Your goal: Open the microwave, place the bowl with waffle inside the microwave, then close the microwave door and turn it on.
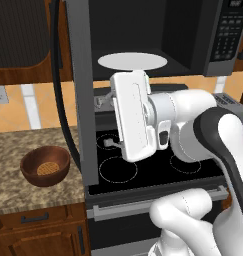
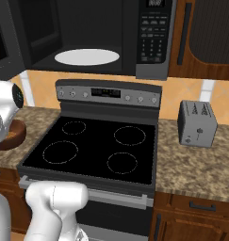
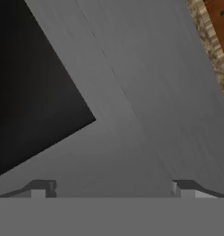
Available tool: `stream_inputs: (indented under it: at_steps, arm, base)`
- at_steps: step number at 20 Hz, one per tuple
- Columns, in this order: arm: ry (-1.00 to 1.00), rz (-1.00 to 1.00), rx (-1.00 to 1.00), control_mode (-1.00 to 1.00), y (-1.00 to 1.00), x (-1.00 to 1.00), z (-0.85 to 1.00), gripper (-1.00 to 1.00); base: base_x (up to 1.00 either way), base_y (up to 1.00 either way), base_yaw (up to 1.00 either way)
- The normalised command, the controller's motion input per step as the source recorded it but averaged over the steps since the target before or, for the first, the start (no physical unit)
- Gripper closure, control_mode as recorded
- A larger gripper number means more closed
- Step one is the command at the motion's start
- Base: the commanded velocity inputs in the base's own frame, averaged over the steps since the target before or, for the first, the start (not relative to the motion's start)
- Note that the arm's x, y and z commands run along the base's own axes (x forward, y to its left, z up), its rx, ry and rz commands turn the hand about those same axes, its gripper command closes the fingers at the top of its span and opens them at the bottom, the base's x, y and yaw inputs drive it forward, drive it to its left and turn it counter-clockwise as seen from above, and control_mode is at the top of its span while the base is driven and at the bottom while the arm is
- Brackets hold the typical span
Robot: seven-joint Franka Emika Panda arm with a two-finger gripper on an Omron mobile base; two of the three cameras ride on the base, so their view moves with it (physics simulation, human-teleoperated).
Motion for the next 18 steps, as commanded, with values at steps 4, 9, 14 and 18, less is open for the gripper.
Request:
stream_inputs:
  at_steps: [4,9,14,18]
  arm:
    - [0.00,0.00,0.00,-1.00,-0.73,0.03,-0.01,-1.00]
    - [-0.07,0.00,-0.15,-1.00,-0.39,0.50,-0.47,-1.00]
    - [-0.12,0.00,-0.17,-1.00,-0.24,0.76,-0.73,-1.00]
    - [-0.03,0.00,-0.14,-1.00,-0.14,0.67,-0.74,-1.00]
  base:
    - [0.00,0.00,0.00]
    - [0.00,0.00,0.00]
    - [0.00,0.00,0.00]
    - [0.00,0.00,0.00]
